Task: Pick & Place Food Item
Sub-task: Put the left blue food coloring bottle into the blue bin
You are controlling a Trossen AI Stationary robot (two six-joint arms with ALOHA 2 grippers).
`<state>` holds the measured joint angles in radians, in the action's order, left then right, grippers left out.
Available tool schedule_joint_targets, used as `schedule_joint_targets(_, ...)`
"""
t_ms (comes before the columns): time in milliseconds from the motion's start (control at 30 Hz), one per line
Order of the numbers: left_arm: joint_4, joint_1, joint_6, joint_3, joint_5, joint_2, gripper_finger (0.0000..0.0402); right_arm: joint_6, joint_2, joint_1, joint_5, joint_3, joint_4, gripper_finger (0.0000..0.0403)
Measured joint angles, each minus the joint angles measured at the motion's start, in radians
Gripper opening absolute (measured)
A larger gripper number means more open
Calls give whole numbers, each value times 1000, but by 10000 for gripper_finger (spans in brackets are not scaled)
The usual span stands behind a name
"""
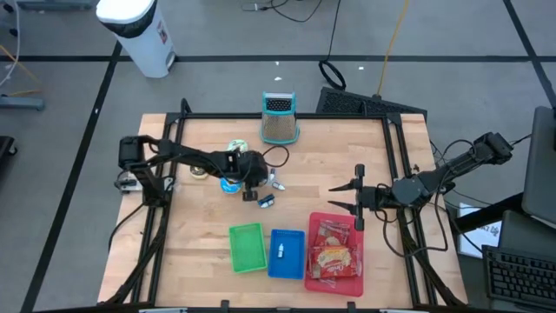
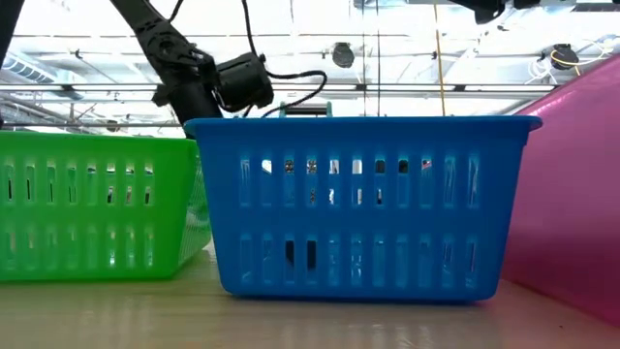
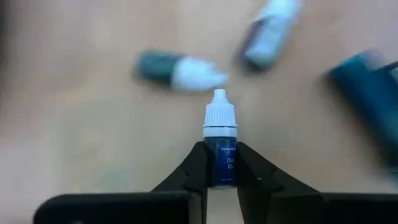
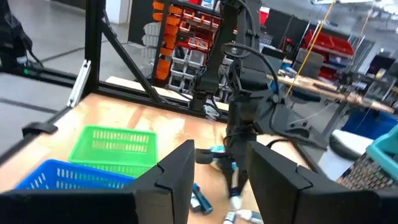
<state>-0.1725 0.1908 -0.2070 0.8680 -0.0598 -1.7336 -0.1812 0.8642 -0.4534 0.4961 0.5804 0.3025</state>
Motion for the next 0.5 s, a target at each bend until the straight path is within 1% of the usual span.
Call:
schedule_joint_targets(67, -17, -30, 7, 9, -86, 29, 48, 31, 0, 7, 0, 0, 0, 132)
schedule_joint_targets(167, -38, -103, 10, 51, -196, 83, 54, 42, 3, 23, 0, 0, 1, 132)
schedule_joint_targets(300, -50, -217, -3, 122, -318, 123, 55, 48, 42, 62, -1, -28, 66, 128)
schedule_joint_targets(433, -42, -328, -66, 228, -418, 123, 48, 99, 115, 138, -1, -59, 187, 124)
schedule_joint_targets(500, -40, -372, -106, 277, -466, 110, 48, 139, 158, 181, -3, -63, 221, 124)
